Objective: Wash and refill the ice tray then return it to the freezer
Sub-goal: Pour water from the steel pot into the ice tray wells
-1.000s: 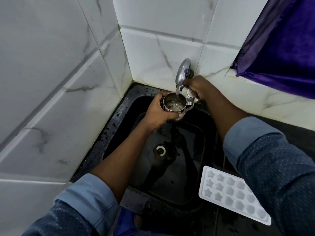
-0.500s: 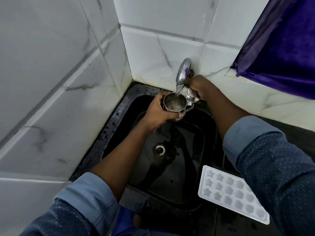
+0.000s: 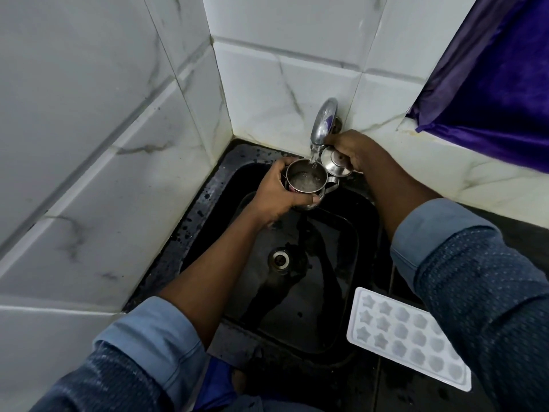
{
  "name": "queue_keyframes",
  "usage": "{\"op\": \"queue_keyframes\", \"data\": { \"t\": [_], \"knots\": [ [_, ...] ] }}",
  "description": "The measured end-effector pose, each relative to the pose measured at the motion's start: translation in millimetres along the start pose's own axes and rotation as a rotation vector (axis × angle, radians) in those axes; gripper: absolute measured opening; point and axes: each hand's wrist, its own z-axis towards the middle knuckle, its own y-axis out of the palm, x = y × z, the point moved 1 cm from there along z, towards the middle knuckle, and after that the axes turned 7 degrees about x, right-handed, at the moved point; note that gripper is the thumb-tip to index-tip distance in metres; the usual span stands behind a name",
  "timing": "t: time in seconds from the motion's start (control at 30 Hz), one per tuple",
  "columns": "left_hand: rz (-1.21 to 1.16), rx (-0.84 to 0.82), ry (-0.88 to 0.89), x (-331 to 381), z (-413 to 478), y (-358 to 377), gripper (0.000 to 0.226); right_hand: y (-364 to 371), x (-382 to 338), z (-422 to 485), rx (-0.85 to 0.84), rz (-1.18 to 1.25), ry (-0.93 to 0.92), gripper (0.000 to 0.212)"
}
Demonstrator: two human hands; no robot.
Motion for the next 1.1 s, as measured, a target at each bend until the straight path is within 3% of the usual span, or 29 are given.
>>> {"op": "queue_keyframes", "data": {
  "t": [1.1],
  "knots": [
    [0.009, -0.048, -0.016, -9, 8, 6, 0.091, -4, 3, 12, -0.012, -0.053, -0.026, 0.04]
  ]
}}
